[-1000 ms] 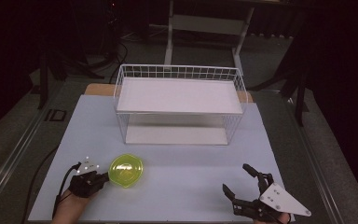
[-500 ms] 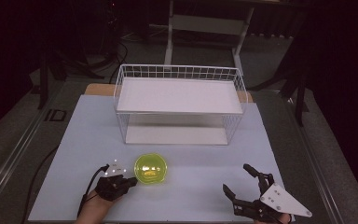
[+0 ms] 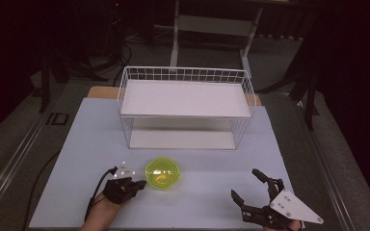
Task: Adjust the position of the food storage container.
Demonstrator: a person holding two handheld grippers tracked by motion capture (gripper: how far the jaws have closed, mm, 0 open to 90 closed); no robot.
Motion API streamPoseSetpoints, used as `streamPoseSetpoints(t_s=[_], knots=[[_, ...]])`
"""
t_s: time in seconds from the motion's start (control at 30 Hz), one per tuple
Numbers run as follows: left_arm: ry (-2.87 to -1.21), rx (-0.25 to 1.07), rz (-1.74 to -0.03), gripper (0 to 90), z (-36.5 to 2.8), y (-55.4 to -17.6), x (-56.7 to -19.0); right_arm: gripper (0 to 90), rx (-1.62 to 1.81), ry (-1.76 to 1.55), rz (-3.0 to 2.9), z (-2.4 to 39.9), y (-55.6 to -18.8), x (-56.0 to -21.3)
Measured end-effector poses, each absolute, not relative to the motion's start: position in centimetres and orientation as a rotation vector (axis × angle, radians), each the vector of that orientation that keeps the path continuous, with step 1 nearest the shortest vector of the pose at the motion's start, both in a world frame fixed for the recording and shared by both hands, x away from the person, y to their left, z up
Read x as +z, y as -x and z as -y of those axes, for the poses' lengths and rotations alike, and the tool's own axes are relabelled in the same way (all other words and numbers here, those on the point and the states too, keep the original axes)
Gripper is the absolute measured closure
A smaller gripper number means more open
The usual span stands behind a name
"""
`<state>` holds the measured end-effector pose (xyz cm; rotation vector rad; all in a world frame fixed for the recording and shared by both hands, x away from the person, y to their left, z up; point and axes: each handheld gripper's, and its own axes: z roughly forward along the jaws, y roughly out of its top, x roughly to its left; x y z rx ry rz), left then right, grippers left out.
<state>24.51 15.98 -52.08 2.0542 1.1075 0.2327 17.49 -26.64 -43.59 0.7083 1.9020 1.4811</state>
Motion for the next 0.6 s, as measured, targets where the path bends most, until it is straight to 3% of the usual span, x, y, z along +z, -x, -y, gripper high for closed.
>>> streamPoseSetpoints(t_s=[0.3, 0.6], knots=[[-2.041, 0.214, -1.106, 90.0, -15.5, -28.2, -52.6, 13.8, 1.487, -0.707, -1.904, 26.7, -17.5, -43.6], [-2.067, 0.137, -1.084, 90.0, -13.5, -26.8, -52.9, 13.8, 1.49, -0.702, -1.904, 26.8, -17.5, -43.6]])
